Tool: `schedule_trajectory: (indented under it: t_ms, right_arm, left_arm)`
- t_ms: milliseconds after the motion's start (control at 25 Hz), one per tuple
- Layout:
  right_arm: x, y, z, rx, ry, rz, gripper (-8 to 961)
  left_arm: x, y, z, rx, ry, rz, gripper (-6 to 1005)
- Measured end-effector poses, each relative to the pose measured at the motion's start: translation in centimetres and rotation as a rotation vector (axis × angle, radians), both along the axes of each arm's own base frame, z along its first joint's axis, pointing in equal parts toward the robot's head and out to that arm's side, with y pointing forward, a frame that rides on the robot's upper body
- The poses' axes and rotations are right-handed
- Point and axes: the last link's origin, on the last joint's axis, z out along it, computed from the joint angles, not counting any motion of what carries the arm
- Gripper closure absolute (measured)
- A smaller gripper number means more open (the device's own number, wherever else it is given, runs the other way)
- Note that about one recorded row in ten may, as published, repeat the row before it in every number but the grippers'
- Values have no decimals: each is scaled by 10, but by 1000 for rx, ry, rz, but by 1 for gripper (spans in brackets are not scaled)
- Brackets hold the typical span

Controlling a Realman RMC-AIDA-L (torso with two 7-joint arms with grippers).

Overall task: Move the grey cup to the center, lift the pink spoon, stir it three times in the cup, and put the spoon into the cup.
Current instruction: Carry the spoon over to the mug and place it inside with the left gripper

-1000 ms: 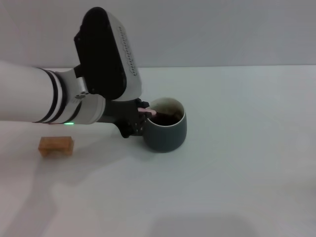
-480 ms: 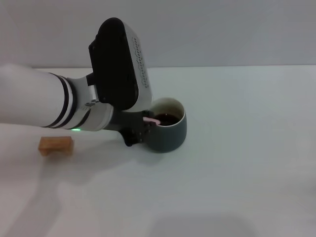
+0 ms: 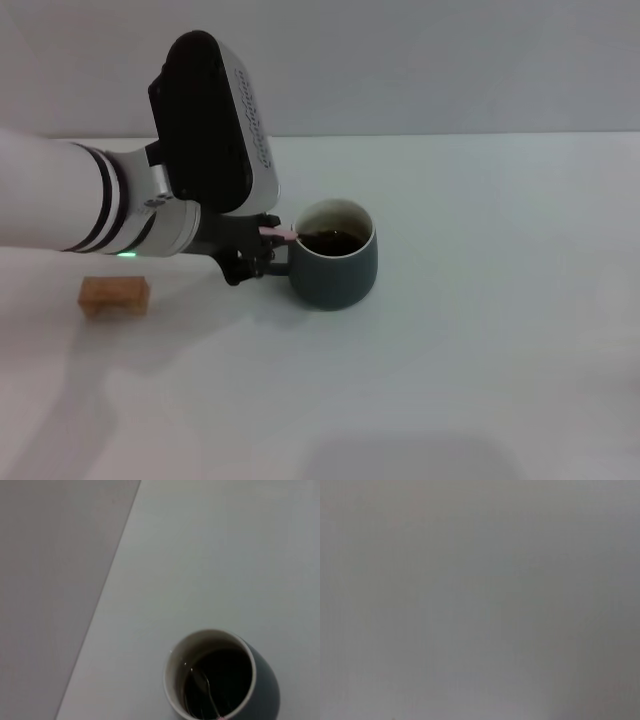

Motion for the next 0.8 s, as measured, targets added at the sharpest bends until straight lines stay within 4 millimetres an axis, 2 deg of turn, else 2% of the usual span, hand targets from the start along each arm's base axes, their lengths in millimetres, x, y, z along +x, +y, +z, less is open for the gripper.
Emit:
schedule_trajectory:
  t_ms: [360,600,800]
  right_arm:
    - [-1,1,0,0,3,4,955]
    - [-1,1,0,0,2,3,954]
    - [-2,2,-1,-2,3,7,954]
  left_arm:
    - [12,8,-5,-4,-3,-37,860]
    - [20,3,-11,-28,5,-69,861]
    - [15,-2,-8,-27,8,-56,860]
